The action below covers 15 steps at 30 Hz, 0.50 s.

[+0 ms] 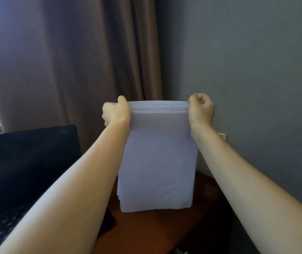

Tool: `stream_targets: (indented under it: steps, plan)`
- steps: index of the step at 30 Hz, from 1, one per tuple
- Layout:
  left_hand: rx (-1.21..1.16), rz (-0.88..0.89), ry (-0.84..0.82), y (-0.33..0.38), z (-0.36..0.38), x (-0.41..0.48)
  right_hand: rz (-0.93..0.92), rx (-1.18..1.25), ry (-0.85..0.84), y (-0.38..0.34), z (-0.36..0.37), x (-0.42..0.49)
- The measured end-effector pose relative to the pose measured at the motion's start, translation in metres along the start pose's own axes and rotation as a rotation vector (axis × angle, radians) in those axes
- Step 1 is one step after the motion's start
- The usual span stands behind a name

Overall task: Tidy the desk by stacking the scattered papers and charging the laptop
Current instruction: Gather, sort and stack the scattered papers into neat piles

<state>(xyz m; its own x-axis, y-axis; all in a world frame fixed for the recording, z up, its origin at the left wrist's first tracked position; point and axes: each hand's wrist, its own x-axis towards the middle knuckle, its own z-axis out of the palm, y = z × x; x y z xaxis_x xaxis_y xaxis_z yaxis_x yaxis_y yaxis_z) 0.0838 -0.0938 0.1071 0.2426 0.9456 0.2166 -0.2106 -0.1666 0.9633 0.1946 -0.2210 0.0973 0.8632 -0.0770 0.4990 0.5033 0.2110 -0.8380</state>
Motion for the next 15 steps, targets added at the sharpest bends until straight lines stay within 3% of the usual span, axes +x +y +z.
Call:
stream_targets:
  steps: [15]
  plan:
    - [0.022, 0.056, 0.023, -0.0037, 0.0028, 0.0022, -0.050, -0.065, -0.008, 0.0025, 0.0070, 0.0044]
